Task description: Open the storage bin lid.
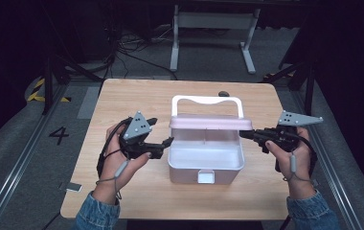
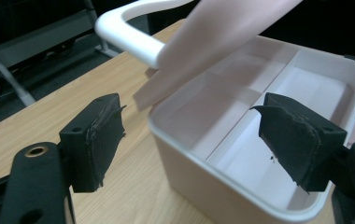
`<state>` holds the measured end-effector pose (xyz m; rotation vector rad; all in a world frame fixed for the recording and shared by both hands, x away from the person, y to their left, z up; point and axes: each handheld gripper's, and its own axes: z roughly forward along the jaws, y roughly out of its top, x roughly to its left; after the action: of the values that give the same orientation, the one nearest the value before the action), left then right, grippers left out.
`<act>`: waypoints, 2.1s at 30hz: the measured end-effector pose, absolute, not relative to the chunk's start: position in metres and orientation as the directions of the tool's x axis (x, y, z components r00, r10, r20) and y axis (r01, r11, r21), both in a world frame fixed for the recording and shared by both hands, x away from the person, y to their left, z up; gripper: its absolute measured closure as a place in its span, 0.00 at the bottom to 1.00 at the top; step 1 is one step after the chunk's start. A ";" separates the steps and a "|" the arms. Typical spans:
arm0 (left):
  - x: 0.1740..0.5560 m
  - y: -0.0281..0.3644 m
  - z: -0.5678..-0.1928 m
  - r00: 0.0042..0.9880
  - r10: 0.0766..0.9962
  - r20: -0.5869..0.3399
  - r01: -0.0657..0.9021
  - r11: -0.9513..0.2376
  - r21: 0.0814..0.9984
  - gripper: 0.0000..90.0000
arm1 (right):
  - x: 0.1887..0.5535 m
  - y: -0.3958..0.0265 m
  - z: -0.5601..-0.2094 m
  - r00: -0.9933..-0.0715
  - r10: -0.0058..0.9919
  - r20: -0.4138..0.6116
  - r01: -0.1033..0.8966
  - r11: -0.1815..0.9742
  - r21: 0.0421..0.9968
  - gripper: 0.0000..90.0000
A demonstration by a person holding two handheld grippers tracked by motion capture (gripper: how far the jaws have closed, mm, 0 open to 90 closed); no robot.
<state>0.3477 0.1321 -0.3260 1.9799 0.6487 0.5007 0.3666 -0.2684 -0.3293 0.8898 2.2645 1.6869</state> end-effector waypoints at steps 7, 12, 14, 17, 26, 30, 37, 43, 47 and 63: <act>0.353 0.116 -0.331 0.767 0.636 0.092 0.201 -0.373 0.906 0.27 | 0.367 -0.269 -0.330 -0.806 0.554 0.208 0.356 0.174 0.918 1.00; 0.360 0.111 -0.325 0.739 0.665 0.107 0.170 -0.339 0.925 0.29 | 0.368 -0.270 -0.331 -0.804 0.554 0.216 0.364 0.170 0.916 1.00; 0.361 0.110 -0.322 0.733 0.669 0.122 0.149 -0.332 0.931 0.33 | 0.368 -0.271 -0.331 -0.804 0.553 0.218 0.365 0.170 0.915 1.00; 0.360 0.109 -0.317 0.734 0.667 0.133 0.112 -0.311 0.944 0.37 | 0.368 -0.271 -0.331 -0.803 0.552 0.222 0.369 0.169 0.914 1.00; 0.363 0.102 -0.315 0.752 0.639 0.163 0.088 -0.342 0.936 0.54 | 0.368 -0.272 -0.331 -0.801 0.557 0.219 0.366 0.167 0.915 1.00; 0.364 0.099 -0.310 0.750 0.627 0.212 0.069 -0.392 0.917 0.62 | 0.367 -0.274 -0.331 -0.801 0.558 0.218 0.368 0.170 0.914 1.00; 0.369 0.100 -0.305 0.754 0.619 0.218 0.080 -0.417 0.905 0.66 | 0.363 -0.285 -0.330 -0.787 0.577 0.219 0.371 0.160 0.915 0.98; 0.381 0.102 -0.298 0.763 0.622 0.179 0.110 -0.397 0.911 0.70 | 0.355 -0.299 -0.331 -0.762 0.608 0.223 0.382 0.144 0.913 0.98; 0.390 0.102 -0.294 0.765 0.626 0.153 0.131 -0.384 0.914 0.72 | 0.348 -0.311 -0.332 -0.741 0.632 0.226 0.389 0.129 0.912 0.97; 0.431 0.098 -0.282 0.748 0.647 0.147 0.170 -0.401 0.900 0.74 | 0.330 -0.339 -0.336 -0.679 0.698 0.229 0.405 0.095 0.909 0.96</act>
<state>0.4308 0.0977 -0.2820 1.9482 0.6223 0.5996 0.3298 -0.3393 -0.3361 1.0989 2.1138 1.6140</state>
